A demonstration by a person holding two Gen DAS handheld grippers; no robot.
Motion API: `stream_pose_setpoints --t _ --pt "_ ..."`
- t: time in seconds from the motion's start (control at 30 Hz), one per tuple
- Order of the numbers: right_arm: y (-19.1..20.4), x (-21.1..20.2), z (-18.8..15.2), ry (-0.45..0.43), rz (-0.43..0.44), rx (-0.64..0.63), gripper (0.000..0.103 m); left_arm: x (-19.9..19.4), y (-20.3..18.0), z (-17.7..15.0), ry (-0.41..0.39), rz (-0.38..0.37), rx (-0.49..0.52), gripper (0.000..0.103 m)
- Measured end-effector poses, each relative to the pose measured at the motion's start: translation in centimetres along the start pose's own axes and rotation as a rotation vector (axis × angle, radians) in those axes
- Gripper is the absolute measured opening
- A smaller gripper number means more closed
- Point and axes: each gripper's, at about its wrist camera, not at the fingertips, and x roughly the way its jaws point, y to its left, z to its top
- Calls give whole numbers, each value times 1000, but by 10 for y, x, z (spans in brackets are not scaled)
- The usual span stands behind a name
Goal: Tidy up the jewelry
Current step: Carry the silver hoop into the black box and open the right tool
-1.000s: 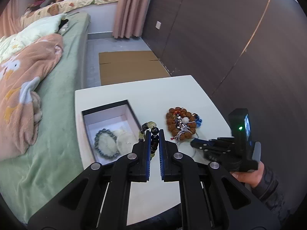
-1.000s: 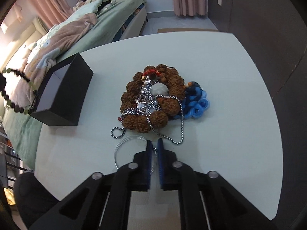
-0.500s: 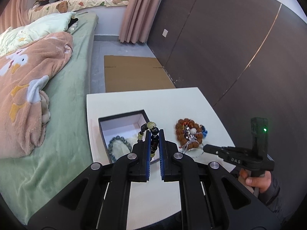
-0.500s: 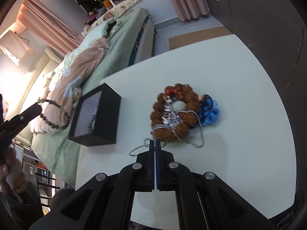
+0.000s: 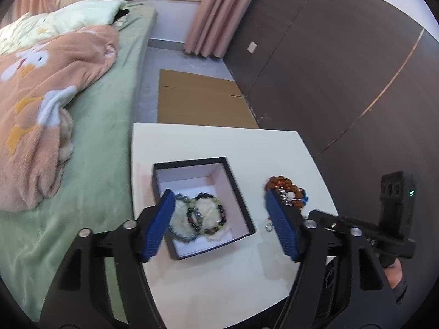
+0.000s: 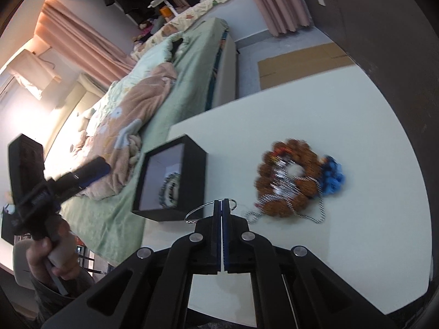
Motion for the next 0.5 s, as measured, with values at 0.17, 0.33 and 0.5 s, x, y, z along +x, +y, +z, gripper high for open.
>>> stream_pose_setpoints --t 0.17,0.33,0.5 --pt "31 12 16 2 31 -50 1 -13 20 -6 -13 28 -36 81" --pt "59 25 30 -8 95 -79 1 -28 37 -11 -31 60 -64 85" --pt "64 46 38 40 104 -35 32 -38 49 -14 -37 81 -90 87"
